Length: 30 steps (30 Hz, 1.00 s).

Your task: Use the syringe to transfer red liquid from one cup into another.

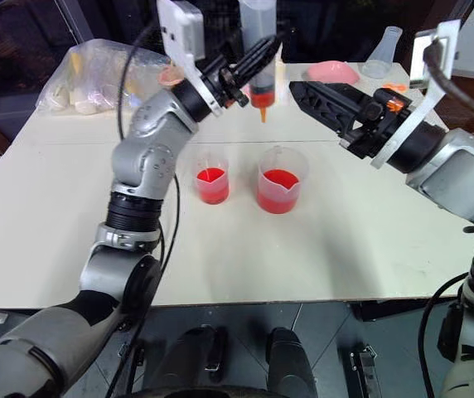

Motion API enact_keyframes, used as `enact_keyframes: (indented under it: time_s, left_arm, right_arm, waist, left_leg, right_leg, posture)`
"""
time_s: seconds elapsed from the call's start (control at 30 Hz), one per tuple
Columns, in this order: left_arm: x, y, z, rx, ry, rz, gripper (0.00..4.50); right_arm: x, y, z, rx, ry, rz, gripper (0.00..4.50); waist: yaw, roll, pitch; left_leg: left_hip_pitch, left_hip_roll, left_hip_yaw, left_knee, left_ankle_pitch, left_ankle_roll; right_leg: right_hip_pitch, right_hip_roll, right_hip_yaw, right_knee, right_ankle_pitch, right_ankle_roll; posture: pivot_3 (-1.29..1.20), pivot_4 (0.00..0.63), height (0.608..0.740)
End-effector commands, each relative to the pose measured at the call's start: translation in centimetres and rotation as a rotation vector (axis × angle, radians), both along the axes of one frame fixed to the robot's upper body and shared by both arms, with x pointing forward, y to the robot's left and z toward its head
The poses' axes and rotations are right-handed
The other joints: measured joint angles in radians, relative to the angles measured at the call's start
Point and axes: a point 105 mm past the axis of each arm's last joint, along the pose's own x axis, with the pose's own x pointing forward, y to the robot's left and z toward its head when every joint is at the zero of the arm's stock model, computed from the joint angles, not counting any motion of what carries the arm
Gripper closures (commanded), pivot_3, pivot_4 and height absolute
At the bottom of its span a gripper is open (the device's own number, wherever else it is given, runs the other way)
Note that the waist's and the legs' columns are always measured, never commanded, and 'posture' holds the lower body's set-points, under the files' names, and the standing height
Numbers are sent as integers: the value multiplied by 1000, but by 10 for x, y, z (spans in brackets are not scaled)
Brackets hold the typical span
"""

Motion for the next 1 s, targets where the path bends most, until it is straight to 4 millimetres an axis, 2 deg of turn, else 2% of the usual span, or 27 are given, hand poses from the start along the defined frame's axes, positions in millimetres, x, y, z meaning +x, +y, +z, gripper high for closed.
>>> enact_keyframes:
  time_s: [0.03, 0.2, 0.43, 0.67, 0.9, 1.0]
  left_arm:
    - [-9, 20, -1, 16, -51, 99, 2894]
    - [-20, 38, -26, 34, 3, 173, 2894]
    - [-22, 47, -63, 78, 14, 303, 2894]
    - [-22, 50, -78, 122, -48, 449, 2894]
    - [-23, 46, -87, 122, -44, 459, 2894]
    - [-25, 43, -90, 124, -36, 450, 2894]
  right_arm:
    - [-1, 7, 9, 5, -44, 50, 170]
    - [10, 19, 9, -3, -23, 113, 170]
    - [17, 30, 13, -34, -10, 182, 170]
    - [18, 35, 17, -60, 3, 218, 170]
    - [20, 44, 19, -56, 13, 245, 170]
    - [21, 55, 21, -41, 0, 270, 170]
  waist:
    - [0, 0, 0]
    - [2, 0, 0]
    - [1, 0, 0]
    - [1, 0, 0]
    - [1, 0, 0]
    - [-1, 0, 0]
  left_leg:
    - [0, 0, 0, 0, 0, 0]
    - [0, 0, 0, 0, 0, 0]
    - [0, 0, 0, 0, 0, 0]
    - [0, 0, 0, -1, 0, -1]
    - [0, 0, 0, -1, 0, -1]
    - [0, 0, 0, -1, 0, -1]
  right_leg:
    - [0, 0, 0, 0, 0, 0]
    - [0, 0, 0, 0, 0, 0]
    - [-1, 0, 0, 0, 0, 0]
    - [-1, -1, 0, 0, 0, -1]
    - [-1, -1, 0, 0, 0, -1]
    - [-1, -1, 0, 0, 0, -1]
  posture:
    - [0, 150, 740]
    - [0, 150, 740]
    - [0, 150, 740]
    - [0, 150, 740]
    - [0, 150, 740]
    - [0, 150, 740]
